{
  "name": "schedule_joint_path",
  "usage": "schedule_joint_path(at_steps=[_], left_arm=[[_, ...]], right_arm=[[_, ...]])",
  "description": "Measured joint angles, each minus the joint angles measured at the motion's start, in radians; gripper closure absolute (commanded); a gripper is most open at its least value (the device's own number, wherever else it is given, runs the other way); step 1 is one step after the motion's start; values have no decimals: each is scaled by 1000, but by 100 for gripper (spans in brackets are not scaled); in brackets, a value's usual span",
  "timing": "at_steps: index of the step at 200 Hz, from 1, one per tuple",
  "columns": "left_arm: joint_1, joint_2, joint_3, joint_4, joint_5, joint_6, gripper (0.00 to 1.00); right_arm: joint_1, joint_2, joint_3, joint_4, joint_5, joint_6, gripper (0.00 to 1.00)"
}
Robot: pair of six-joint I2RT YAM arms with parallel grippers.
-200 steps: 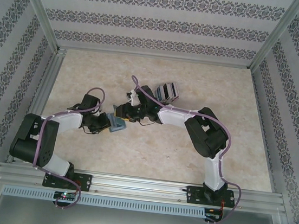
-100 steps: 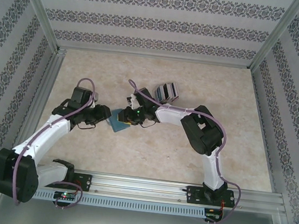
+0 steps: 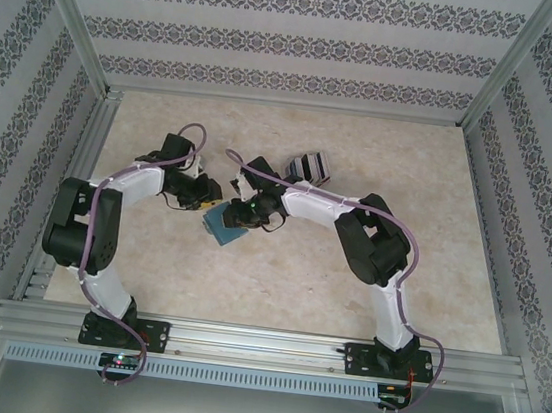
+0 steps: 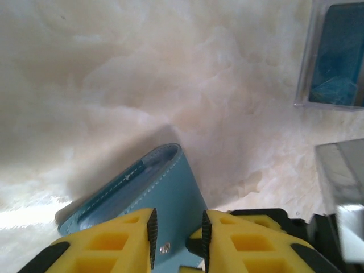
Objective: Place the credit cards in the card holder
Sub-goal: Rotate the card holder at the center of the table.
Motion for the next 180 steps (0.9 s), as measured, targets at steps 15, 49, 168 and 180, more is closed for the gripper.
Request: schedule_joint_path(at_steps=[15, 49, 168, 180], left_arm=[[-2, 11, -23, 35, 37, -1, 72], [-5, 24, -111, 84, 73, 1, 74], [-2, -144, -277, 147, -1, -5, 73], [1, -169, -304, 143, -5, -9, 73]], right_arm=[[0, -5, 0, -6, 5, -5, 69], [14, -61, -49, -20, 14, -14, 69], [80, -68, -163, 152, -3, 102, 70], [53, -66, -154, 151, 9, 99, 70]])
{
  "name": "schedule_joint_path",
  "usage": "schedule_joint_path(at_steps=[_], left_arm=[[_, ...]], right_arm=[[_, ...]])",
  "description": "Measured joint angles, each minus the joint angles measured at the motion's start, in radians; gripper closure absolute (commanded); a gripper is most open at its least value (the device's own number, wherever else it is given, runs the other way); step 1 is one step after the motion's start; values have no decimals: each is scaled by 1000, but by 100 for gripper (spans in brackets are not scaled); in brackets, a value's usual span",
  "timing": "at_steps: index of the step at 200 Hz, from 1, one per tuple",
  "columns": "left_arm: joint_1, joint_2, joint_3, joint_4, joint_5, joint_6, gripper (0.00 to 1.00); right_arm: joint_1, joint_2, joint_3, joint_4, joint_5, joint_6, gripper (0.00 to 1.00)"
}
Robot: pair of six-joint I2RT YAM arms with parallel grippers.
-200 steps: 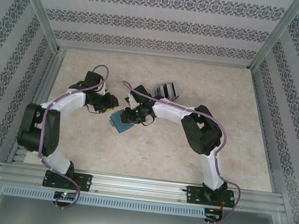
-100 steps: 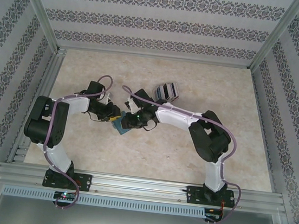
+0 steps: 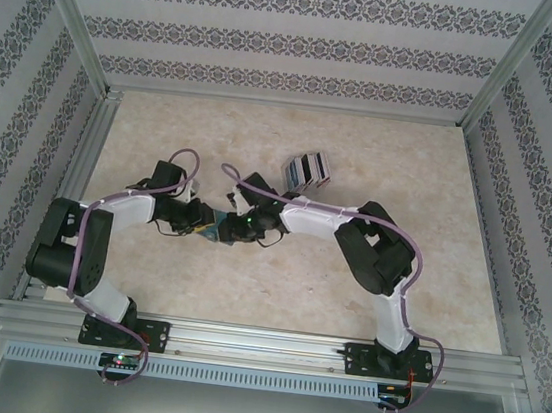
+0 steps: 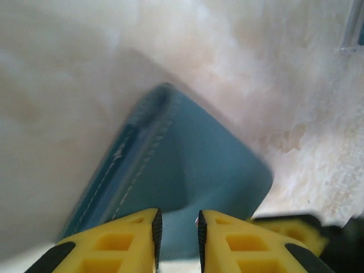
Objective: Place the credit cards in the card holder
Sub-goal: Rotate the card holder at the center of the table.
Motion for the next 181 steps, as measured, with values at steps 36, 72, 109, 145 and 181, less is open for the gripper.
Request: schedule_joint_path(at_steps=[36, 72, 109, 145, 181], left_arm=[[-5, -69, -71, 2, 0, -33, 74], [-77, -116, -137, 68, -7, -123, 74], [-125, -124, -200, 229, -19, -254, 75], [-143, -189, -247, 268, -94, -343, 74], [-179, -225, -273, 280, -164, -415, 72]], right_arm=[[-111, 56, 93, -21, 31, -32, 69], [-156, 165, 244, -65, 7, -65, 69], [-141, 164, 260, -112, -5, -91, 68], [-141, -32, 142, -210, 69, -139, 65], [-143, -298, -34, -201, 67, -124, 65]])
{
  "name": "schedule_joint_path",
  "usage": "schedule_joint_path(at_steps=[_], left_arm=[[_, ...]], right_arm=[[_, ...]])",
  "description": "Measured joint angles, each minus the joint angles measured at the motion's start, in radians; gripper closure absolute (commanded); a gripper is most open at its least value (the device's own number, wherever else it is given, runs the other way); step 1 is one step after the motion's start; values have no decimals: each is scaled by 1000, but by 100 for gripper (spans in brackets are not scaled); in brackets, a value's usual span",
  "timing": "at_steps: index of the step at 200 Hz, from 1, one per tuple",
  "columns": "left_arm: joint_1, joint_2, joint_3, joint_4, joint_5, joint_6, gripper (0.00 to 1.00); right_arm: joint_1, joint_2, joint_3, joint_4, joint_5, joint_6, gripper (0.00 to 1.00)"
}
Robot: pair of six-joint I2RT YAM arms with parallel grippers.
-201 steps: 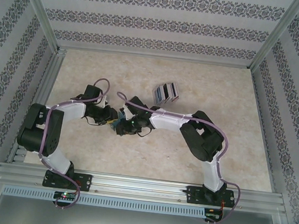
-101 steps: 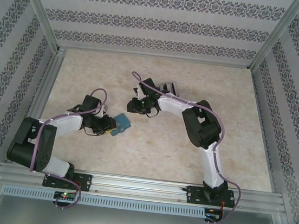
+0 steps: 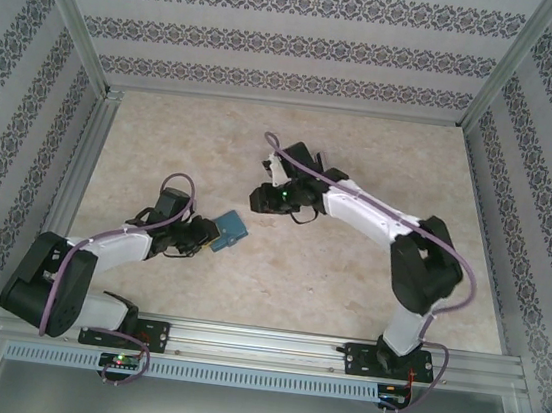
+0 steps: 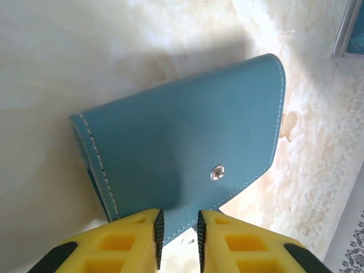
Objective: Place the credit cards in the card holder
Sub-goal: Rotate the card holder at the center of the table.
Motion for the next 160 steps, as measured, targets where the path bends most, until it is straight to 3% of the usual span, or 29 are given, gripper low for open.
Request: schedule_joint_path(at_steps=[29, 58, 73, 124, 160], left_arm=[[-60, -23, -35, 60, -49, -69, 68], [-79, -58, -33, 47, -68, -94, 48], [-74, -100, -14, -28, -73, -98, 44], [53, -151, 197, -257, -75, 29, 47], [152, 76, 290, -269, -9, 158, 59]], right_arm=[[45, -35, -127, 64, -46, 61, 65], [143, 57, -179, 116, -74, 131, 66], [183, 104, -179, 153, -89, 158, 66], [196, 174, -177, 261, -98, 212, 67], [152, 192, -162, 303, -75, 223, 66]])
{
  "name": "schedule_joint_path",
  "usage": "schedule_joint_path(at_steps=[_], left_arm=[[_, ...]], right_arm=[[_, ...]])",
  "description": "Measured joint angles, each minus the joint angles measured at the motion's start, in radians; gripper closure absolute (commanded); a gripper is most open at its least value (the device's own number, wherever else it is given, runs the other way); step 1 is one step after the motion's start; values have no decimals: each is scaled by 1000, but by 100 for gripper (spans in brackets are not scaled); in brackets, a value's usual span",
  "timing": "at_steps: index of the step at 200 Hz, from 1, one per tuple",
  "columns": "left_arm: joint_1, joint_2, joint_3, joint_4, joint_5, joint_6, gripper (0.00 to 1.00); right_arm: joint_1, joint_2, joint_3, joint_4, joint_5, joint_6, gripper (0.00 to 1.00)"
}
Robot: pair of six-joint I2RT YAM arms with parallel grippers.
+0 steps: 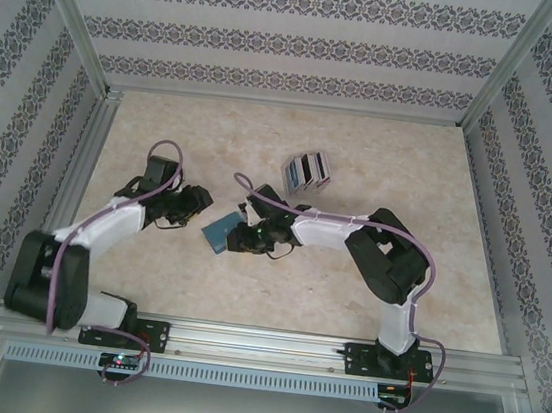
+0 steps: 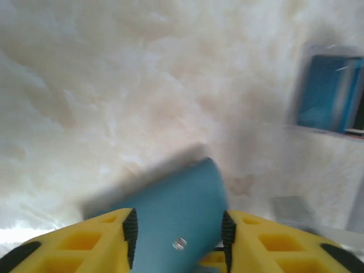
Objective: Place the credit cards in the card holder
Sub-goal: Rotate the card holder at the center of the table.
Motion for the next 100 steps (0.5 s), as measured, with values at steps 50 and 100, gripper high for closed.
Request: schedule_joint_path(at_steps=[50, 100], left_arm=[[-5, 164, -22, 35, 128, 51, 69], [-70, 65, -139, 85, 156, 2, 66]], right_arm=[[-99, 14, 51, 4, 27, -13, 66], [-138, 23, 128, -135, 54, -111, 62]])
